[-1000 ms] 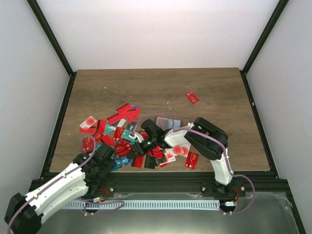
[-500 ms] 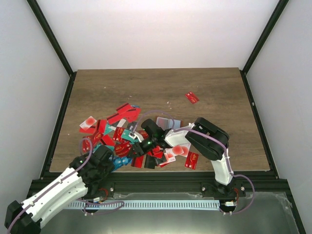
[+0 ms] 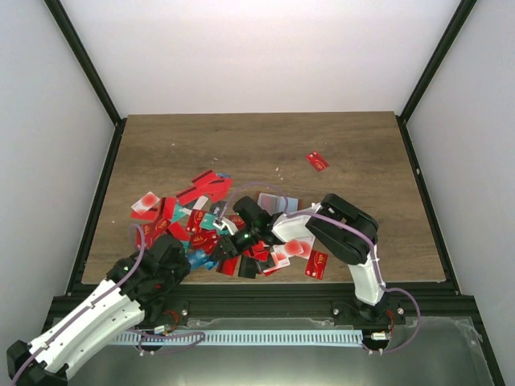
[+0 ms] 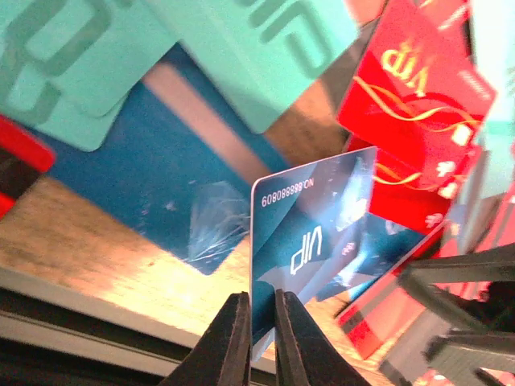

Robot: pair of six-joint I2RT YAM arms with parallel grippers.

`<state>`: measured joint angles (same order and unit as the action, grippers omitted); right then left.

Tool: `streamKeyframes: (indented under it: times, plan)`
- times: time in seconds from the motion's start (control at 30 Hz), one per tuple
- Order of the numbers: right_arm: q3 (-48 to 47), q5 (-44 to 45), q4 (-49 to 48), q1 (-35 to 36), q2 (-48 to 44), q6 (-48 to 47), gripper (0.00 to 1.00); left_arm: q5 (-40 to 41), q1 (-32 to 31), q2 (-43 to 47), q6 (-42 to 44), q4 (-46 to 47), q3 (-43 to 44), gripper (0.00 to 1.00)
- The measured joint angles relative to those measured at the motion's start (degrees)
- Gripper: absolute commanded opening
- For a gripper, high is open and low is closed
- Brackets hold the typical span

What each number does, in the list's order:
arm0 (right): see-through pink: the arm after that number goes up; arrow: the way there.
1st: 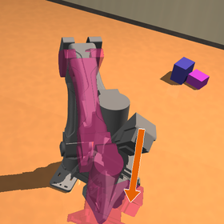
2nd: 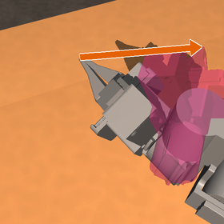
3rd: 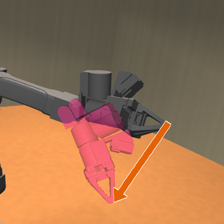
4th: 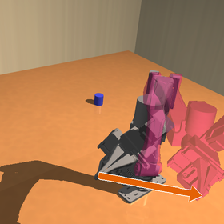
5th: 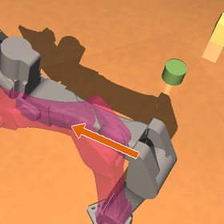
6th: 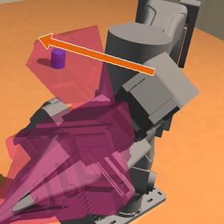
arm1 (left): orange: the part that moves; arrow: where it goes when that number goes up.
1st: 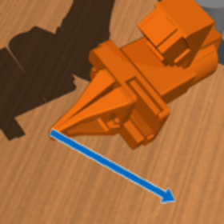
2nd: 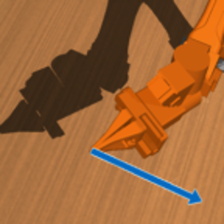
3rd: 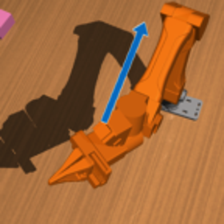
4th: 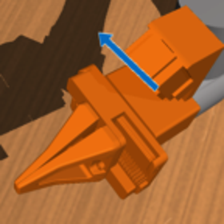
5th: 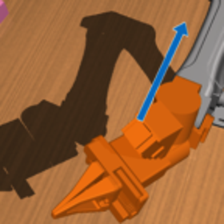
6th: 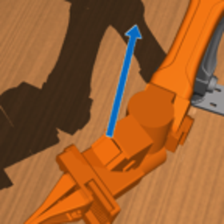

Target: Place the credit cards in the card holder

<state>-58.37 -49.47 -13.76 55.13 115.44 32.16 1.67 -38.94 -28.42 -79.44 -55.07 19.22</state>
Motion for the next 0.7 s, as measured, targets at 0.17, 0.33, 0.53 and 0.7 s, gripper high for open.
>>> streamKeyframes:
  times: [0.17, 0.33, 0.53, 0.7]
  plan:
    - [0.0, 0.0, 0.04, 0.0, 0.0, 0.02, 0.37, 0.9, 0.02, 0.72, 0.2, 1.09, 1.4, 0.04]
    - [0.0, 0.92, 0.44, 0.0, -0.11, 0.37, 0.37, 1.9, 0.02, 1.51, 0.28, 1.51, 2.8, 0.04]
    - [0.07, 4.13, 2.01, -0.7, -5.01, 1.2, 0.37, 3.96, 0.02, 1.64, 1.86, 1.16, 5.66, 0.04]
    - [2.23, 6.71, 2.14, -3.13, -14.62, 2.25, 0.4, 5.53, 0.02, -0.04, 6.25, 3.19, 11.06, 0.04]
